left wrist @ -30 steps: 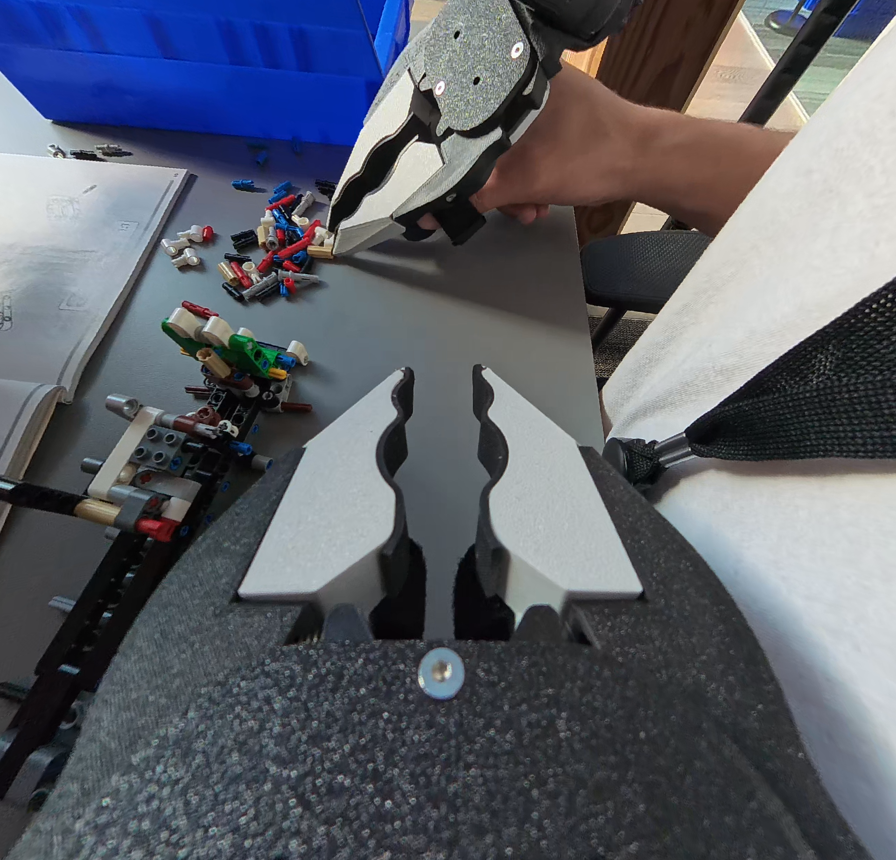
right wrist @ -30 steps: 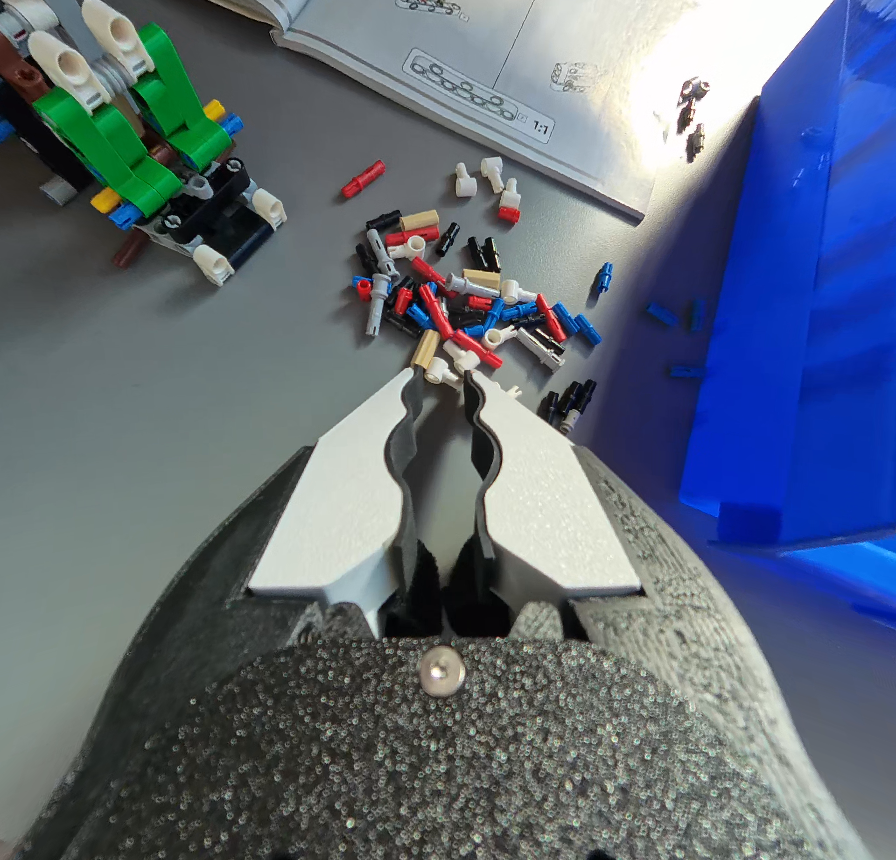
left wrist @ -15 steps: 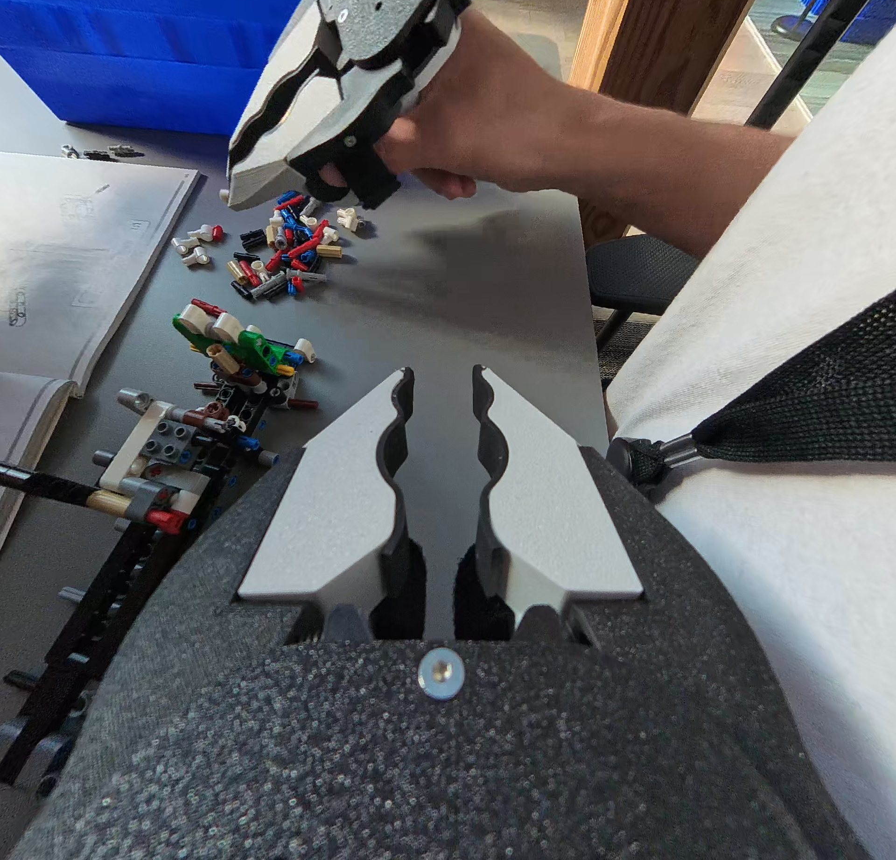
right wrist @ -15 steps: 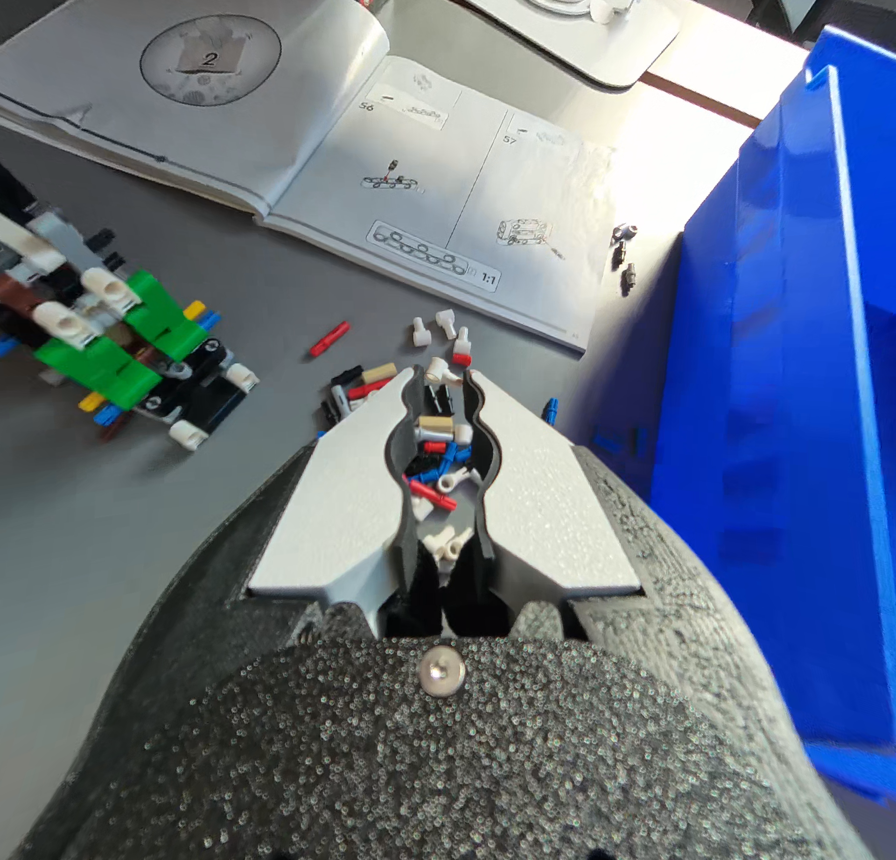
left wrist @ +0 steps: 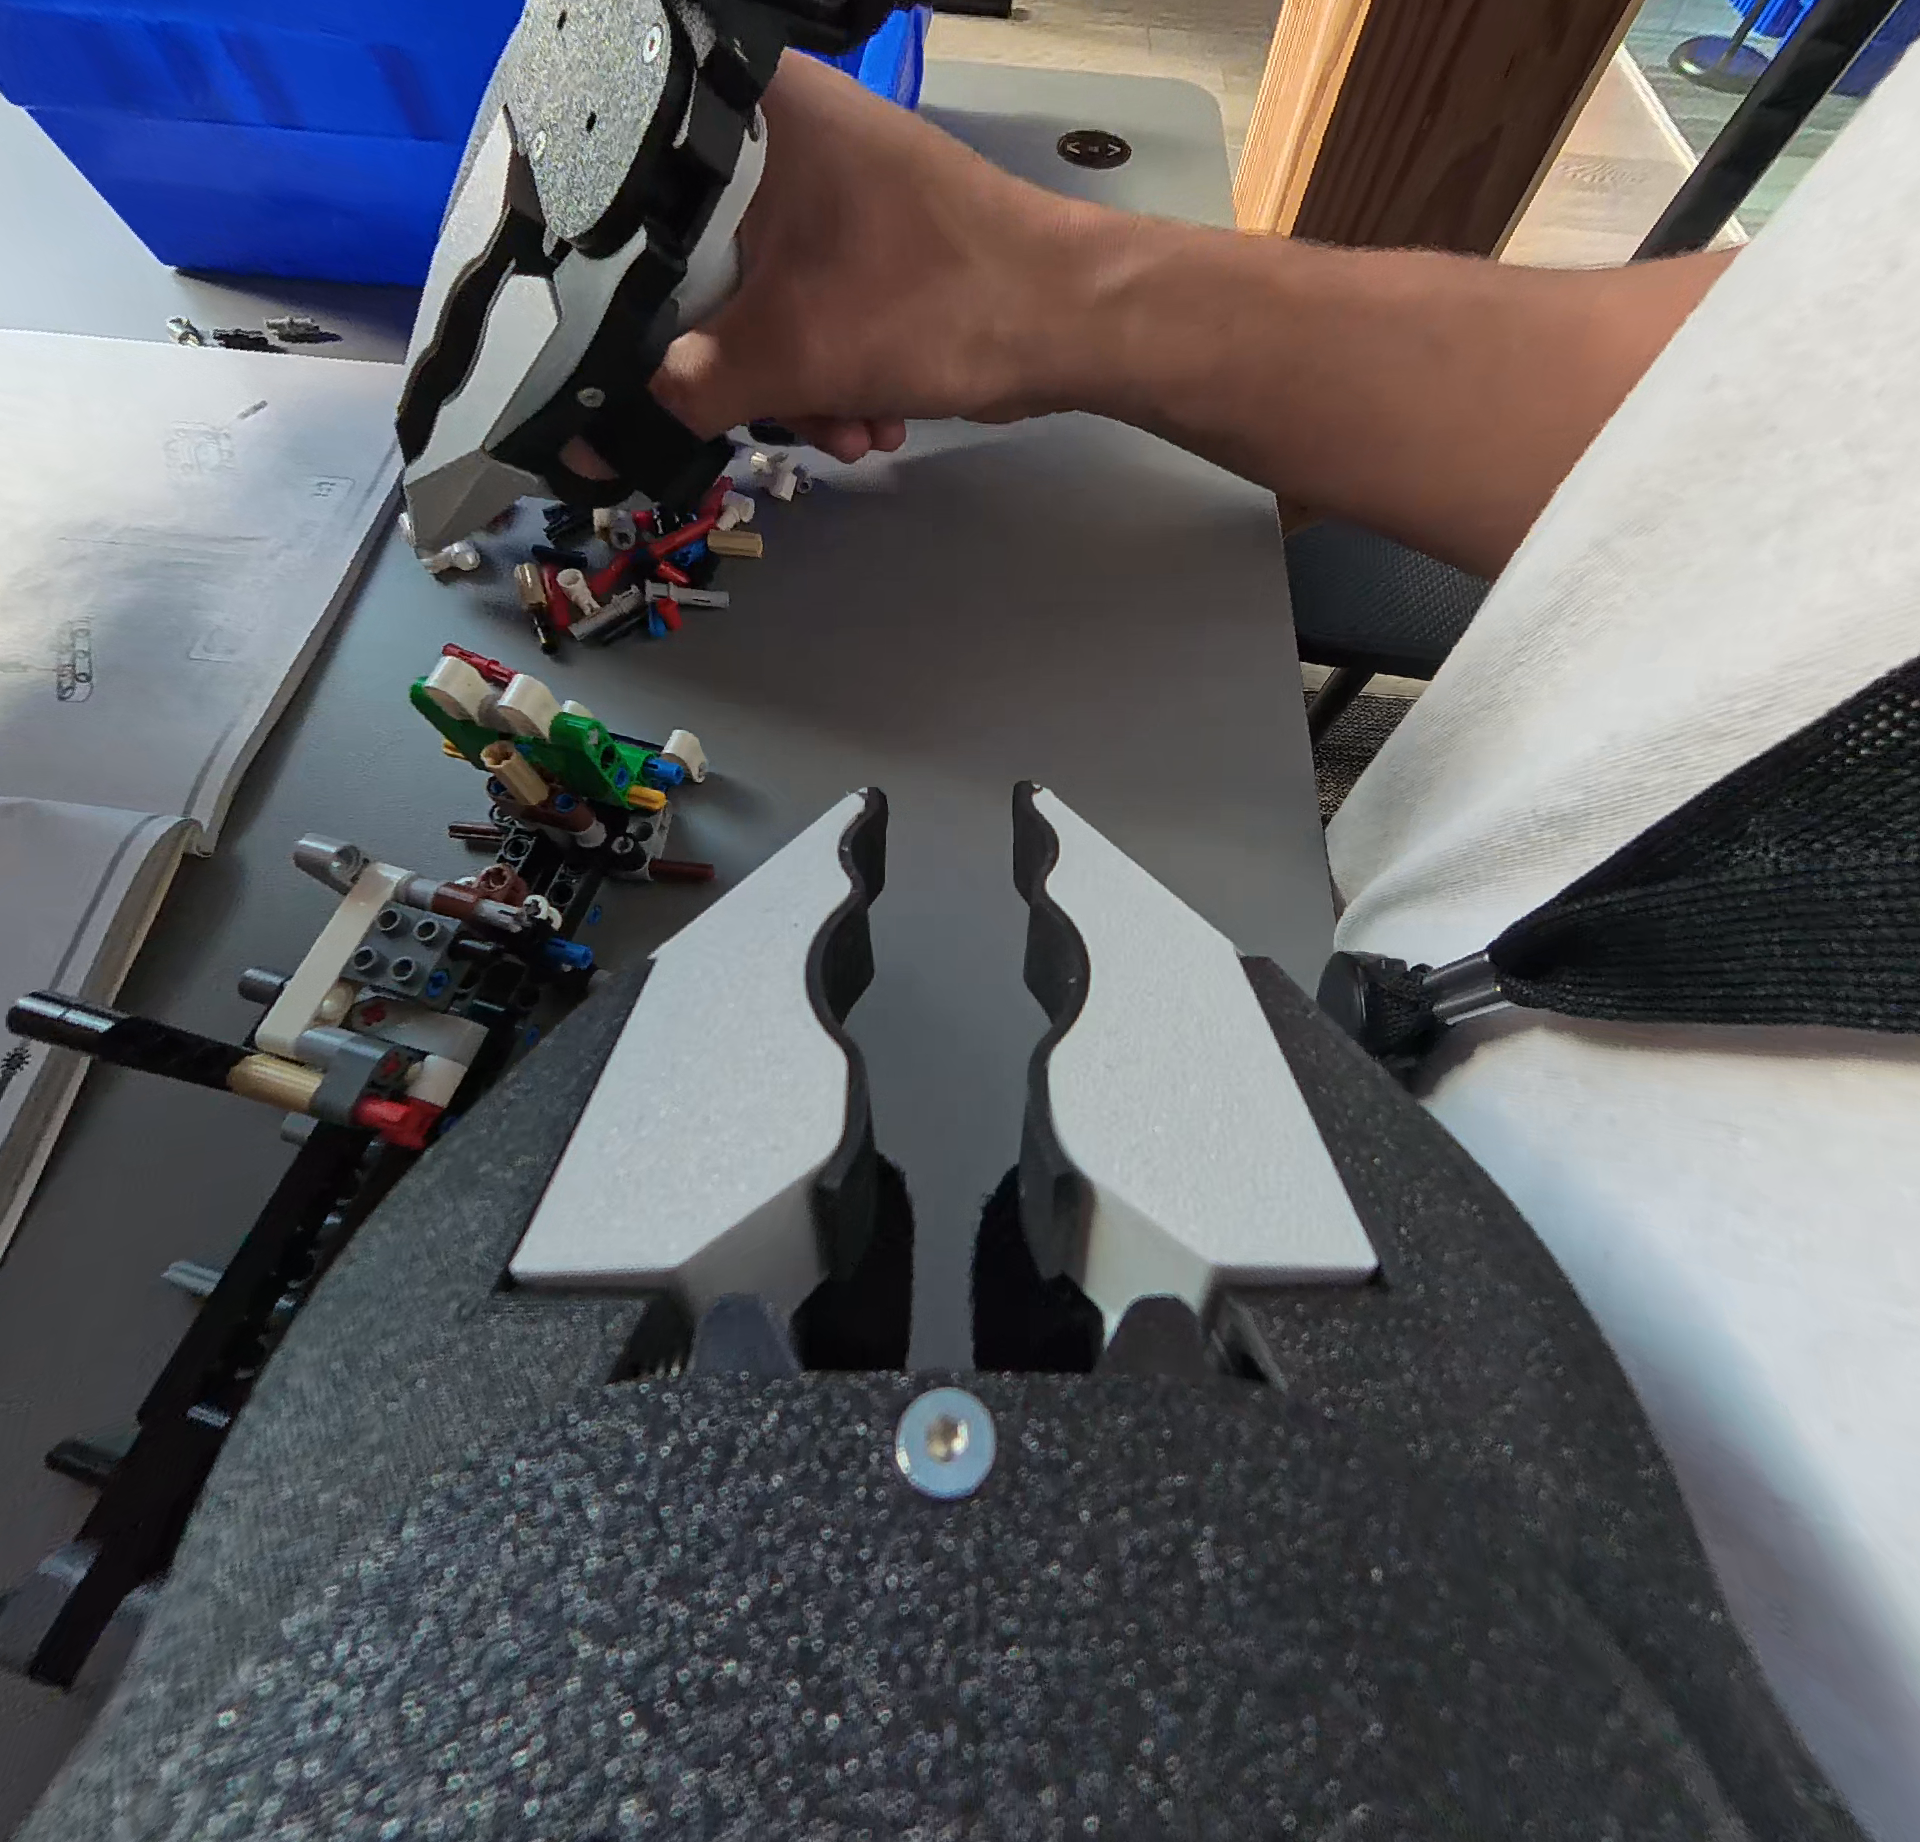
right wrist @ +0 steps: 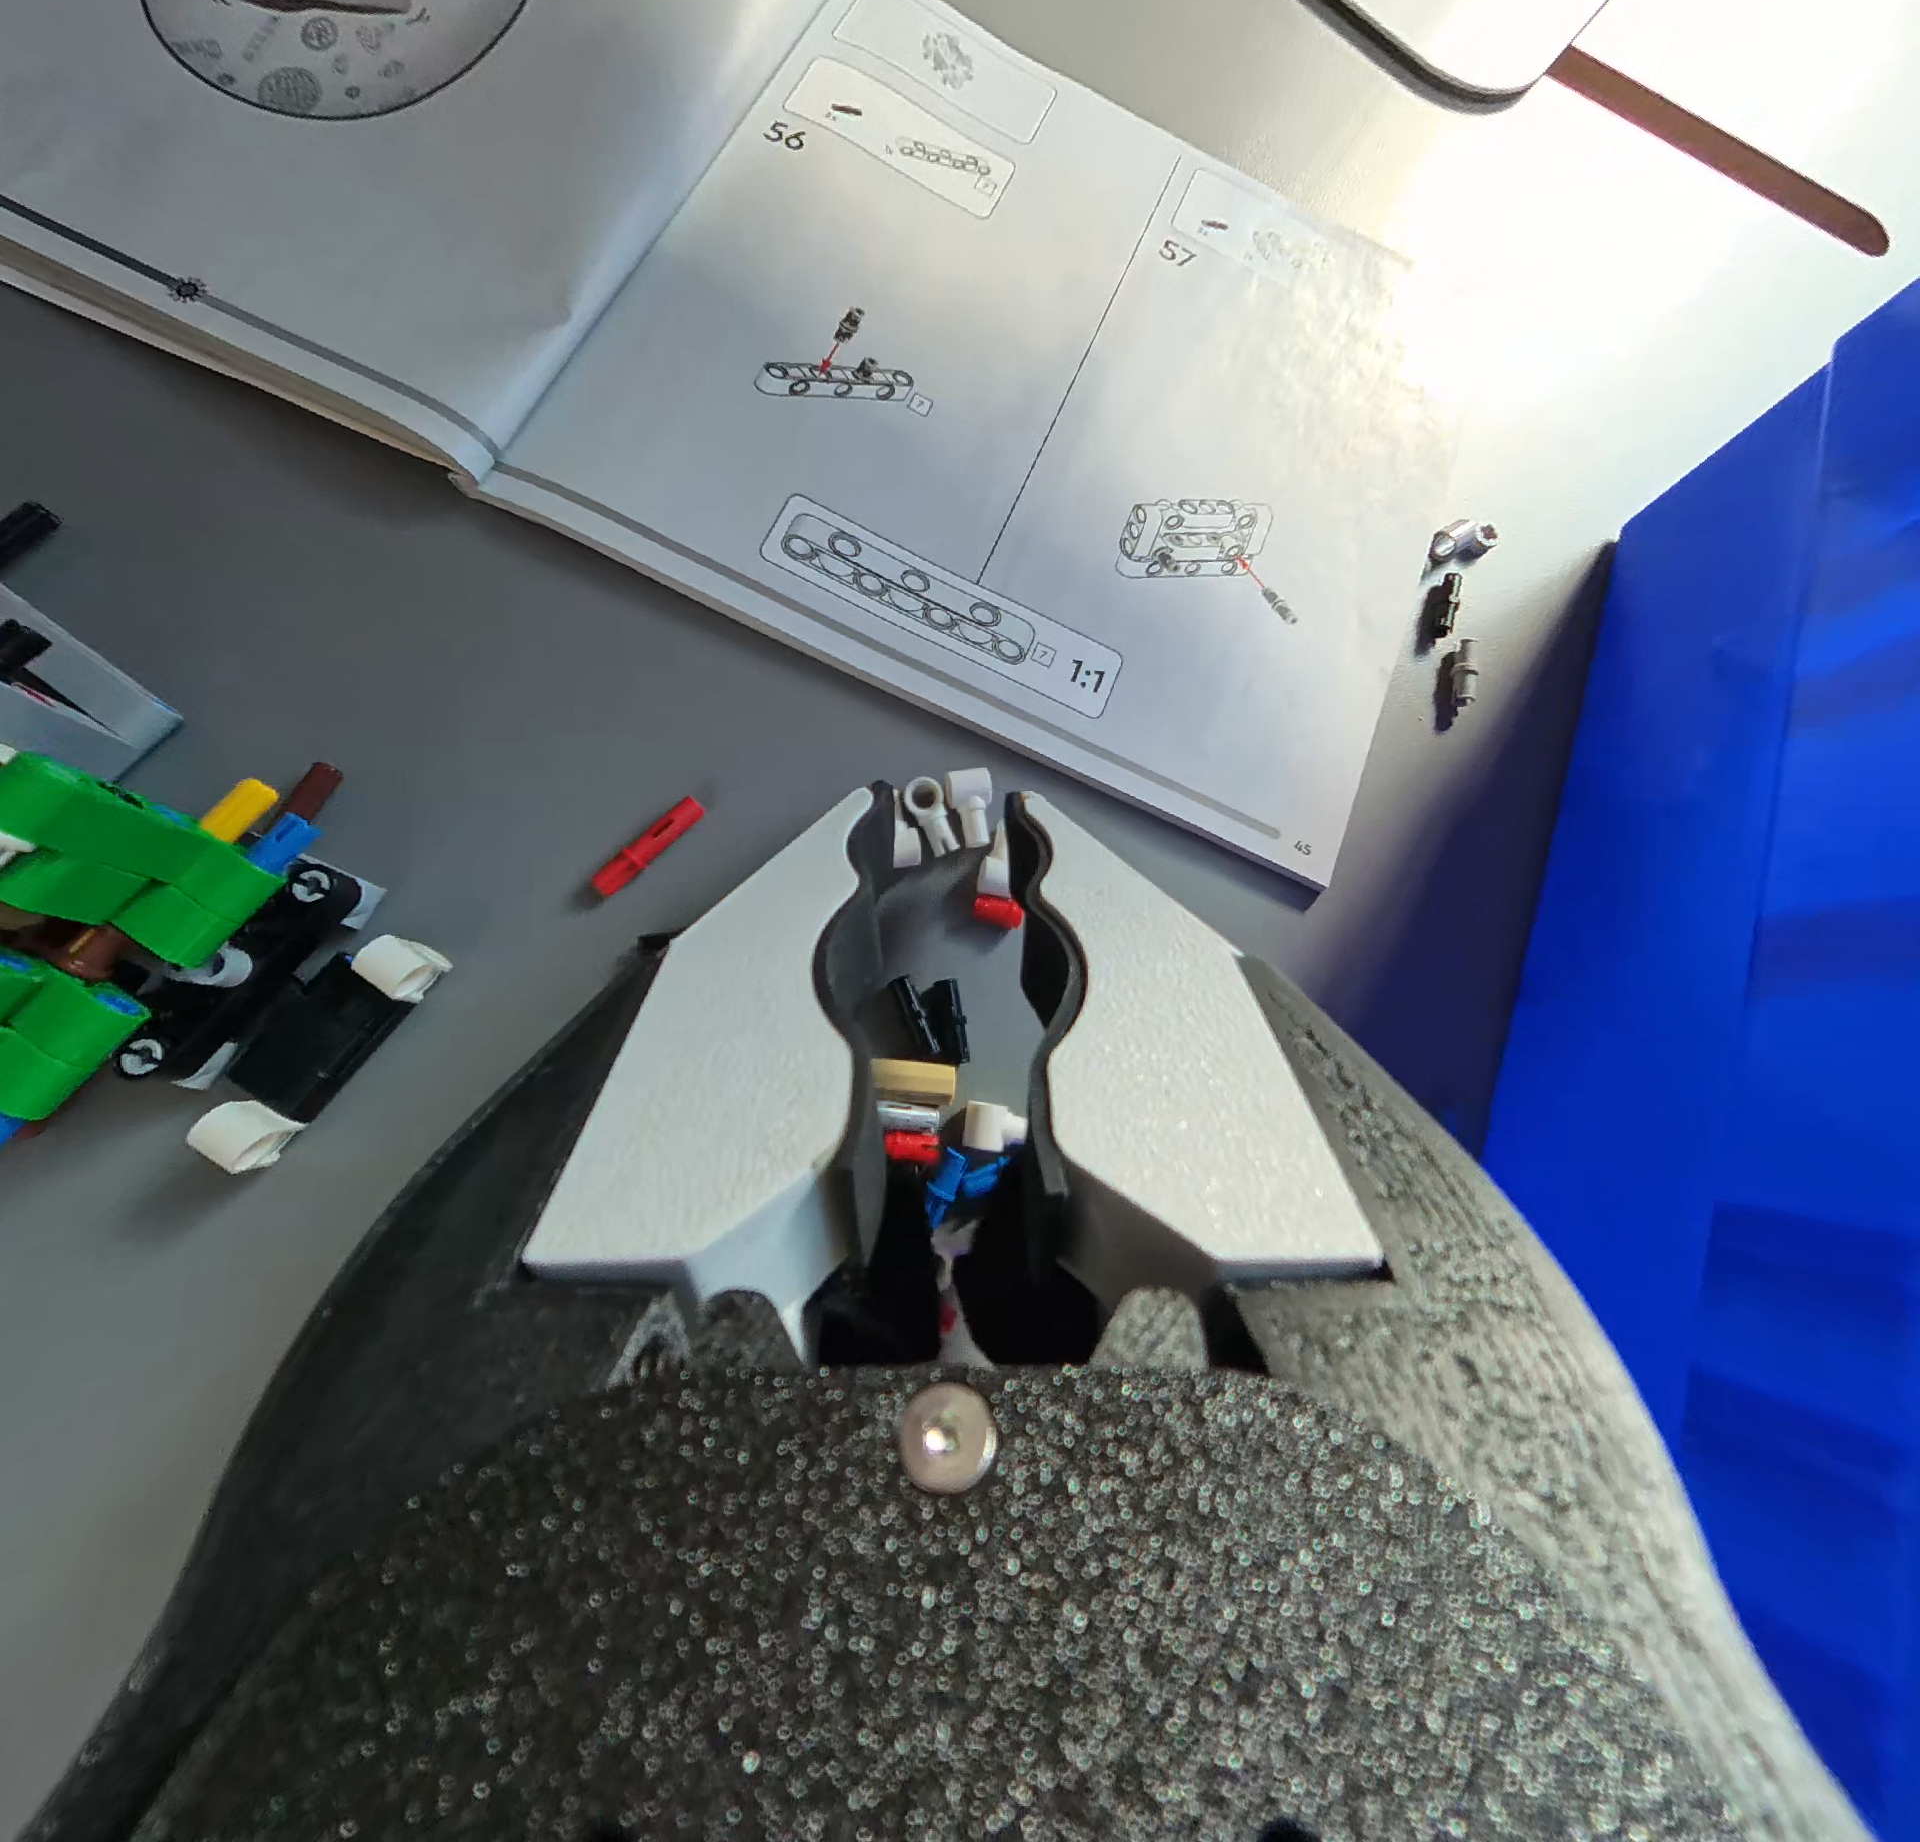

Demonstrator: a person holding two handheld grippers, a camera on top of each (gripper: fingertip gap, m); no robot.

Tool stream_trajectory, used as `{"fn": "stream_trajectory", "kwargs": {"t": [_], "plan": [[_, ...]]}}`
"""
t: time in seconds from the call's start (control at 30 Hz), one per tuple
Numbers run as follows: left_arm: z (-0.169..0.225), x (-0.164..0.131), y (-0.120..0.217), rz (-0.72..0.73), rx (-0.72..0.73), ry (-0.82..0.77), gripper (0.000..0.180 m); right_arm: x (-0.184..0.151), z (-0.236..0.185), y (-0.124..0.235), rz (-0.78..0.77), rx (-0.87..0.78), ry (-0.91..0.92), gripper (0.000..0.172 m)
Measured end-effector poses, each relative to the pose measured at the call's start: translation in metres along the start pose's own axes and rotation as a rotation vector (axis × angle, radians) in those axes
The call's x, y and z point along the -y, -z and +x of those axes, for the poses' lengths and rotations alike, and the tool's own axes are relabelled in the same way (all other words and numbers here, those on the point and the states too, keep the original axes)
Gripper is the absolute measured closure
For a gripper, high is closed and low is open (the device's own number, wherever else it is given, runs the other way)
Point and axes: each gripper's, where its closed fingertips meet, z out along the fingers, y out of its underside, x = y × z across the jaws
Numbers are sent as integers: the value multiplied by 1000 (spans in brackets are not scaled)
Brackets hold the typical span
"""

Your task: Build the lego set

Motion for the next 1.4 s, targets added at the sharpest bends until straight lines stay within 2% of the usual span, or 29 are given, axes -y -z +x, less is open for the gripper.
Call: {"fn": "stream_trajectory", "kwargs": {"t": [0.17, 0.3, 0.47, 0.57, 0.7, 0.83, 0.97, 1.07, 1.2, 1.4], "plan": [[-1, -2, 0, -2, -4, 10, 158, -8, 8, 17, 9, -5, -68, 152], [-1, -2, -2, -5, -11, 10, 159, -20, 11, 12, -34, 8, -127, 152], [0, -1, -2, -5, -13, 6, 159, -21, 8, 6, -55, 3, -123, 155], [-1, -2, -2, -7, -14, 14, 158, -21, 7, 5, -56, 5, -117, 163], [-2, -3, -2, -11, -10, 11, 159, -20, 9, 16, -36, -11, -109, 163], [-1, -3, -2, -8, -13, 18, 158, -18, -18, 34, -7, 132, -83, 164], [0, -4, -3, -10, -19, 17, 158, -28, -21, 36, -43, 105, -41, 163], [1, -3, -4, -12, -22, 8, 158, -34, -18, 32, -70, 90, -45, 156], [3, -4, -3, -13, -23, 10, 159, -32, -16, 50, -16, 79, -51, 156], [6, -5, -6, -18, -44, 9, 158, -58, -12, 69, -25, -5, -22, 157]]}}
